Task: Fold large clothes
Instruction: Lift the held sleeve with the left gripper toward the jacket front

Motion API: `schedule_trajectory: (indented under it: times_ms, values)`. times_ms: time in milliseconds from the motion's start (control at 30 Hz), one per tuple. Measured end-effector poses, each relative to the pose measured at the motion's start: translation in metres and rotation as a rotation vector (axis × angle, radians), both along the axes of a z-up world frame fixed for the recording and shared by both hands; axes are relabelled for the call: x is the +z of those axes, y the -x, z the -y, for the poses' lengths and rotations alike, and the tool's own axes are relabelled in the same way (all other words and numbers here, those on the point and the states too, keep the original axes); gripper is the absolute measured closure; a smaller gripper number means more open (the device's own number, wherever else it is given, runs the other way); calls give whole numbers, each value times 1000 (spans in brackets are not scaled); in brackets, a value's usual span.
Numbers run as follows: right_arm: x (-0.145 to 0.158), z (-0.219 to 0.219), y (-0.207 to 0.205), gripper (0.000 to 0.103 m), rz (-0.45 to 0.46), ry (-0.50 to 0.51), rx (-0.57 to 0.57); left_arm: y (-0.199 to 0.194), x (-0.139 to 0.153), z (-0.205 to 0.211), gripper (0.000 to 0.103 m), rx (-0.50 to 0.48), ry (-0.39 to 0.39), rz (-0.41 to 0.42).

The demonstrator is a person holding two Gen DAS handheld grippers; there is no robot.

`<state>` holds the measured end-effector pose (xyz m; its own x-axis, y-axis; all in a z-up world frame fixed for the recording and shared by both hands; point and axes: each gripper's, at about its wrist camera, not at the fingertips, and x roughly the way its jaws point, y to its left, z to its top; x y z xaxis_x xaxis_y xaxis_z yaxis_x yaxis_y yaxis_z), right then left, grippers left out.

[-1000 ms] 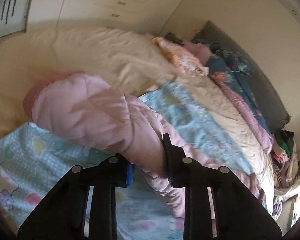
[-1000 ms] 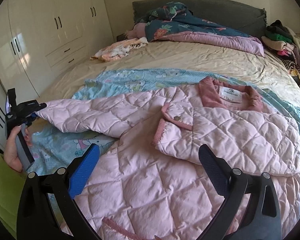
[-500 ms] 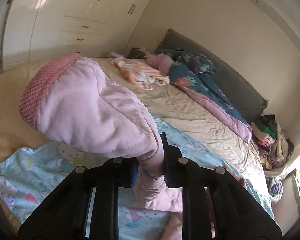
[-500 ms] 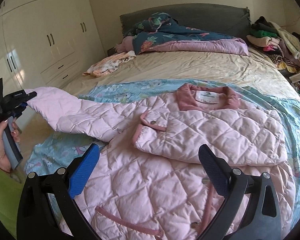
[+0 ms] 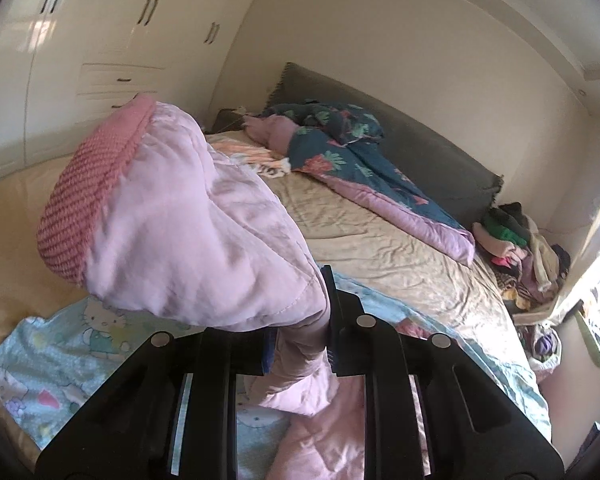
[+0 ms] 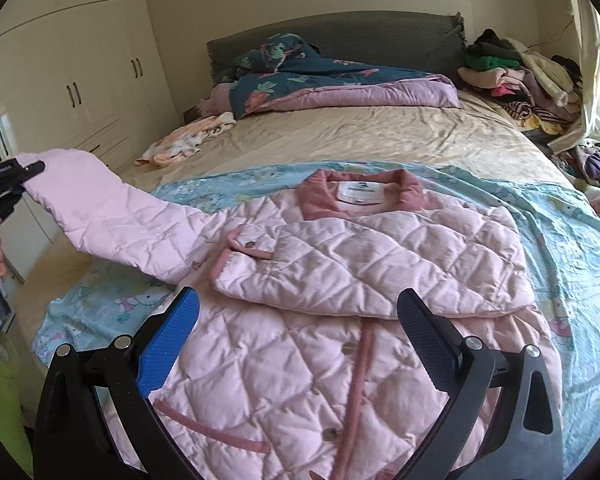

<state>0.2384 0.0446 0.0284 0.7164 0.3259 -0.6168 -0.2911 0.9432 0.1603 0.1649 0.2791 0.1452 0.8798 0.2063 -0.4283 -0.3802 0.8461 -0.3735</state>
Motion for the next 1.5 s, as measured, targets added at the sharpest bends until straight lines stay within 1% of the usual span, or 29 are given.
schedule_trajectory:
  times_ms: [267, 500, 867, 1100, 1267, 1500]
  values:
    - [5, 30, 1, 4, 13, -18, -50, -9, 15, 34, 91, -63, -41, 23]
    - [4, 55, 3, 4, 19, -36, -88, -17, 21, 61, 91, -117, -52, 40]
    - [-2, 89, 7, 4, 24, -48, -142, -34, 20, 109, 91, -203, -92, 29]
    - [-8, 111, 4, 4, 11, -75, -175, -51, 14, 144, 92, -272, -123, 7]
    - [-16, 126, 1, 4, -18, -75, -193, -63, 5, 170, 92, -323, -139, -13]
    - [-27, 149, -4, 4, -34, -81, -232, -79, -15, 204, 92, -395, -160, -48]
